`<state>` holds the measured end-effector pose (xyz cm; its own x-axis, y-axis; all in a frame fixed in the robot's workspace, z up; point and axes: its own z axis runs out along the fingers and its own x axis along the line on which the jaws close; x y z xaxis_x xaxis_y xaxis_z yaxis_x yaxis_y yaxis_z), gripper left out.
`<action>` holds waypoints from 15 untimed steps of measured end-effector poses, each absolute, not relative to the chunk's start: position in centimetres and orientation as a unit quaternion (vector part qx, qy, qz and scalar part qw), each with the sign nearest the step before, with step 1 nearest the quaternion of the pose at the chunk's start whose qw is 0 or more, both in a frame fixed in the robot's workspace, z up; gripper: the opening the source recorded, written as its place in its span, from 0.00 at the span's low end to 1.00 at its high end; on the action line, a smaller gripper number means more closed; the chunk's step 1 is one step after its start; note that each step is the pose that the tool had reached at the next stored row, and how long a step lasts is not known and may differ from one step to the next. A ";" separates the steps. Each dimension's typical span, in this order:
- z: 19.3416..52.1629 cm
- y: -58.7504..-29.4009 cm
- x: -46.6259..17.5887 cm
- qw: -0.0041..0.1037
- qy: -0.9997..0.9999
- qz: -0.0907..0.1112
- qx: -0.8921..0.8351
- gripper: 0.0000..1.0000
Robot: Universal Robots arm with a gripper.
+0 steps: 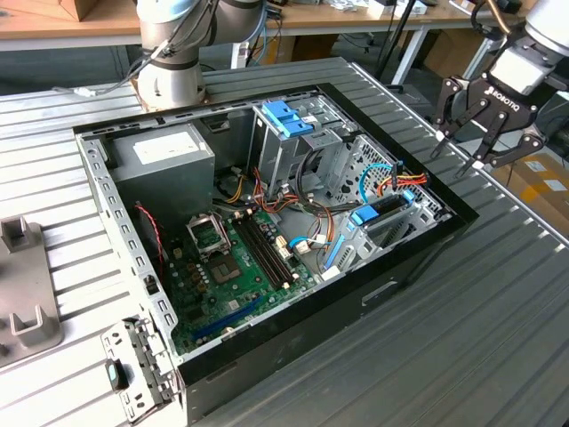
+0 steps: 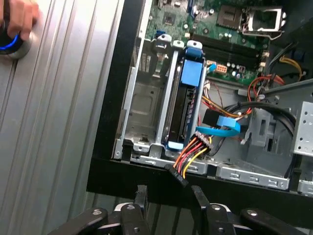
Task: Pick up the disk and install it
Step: 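Insert the first disk wire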
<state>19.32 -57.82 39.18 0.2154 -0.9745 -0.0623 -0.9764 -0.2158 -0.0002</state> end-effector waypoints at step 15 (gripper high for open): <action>38.4 -57.8 19.1 0.020 0.592 0.024 -0.806 0.48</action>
<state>19.11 -57.82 38.44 0.2990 -0.9522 -0.0625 -0.9541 -0.2994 -0.0029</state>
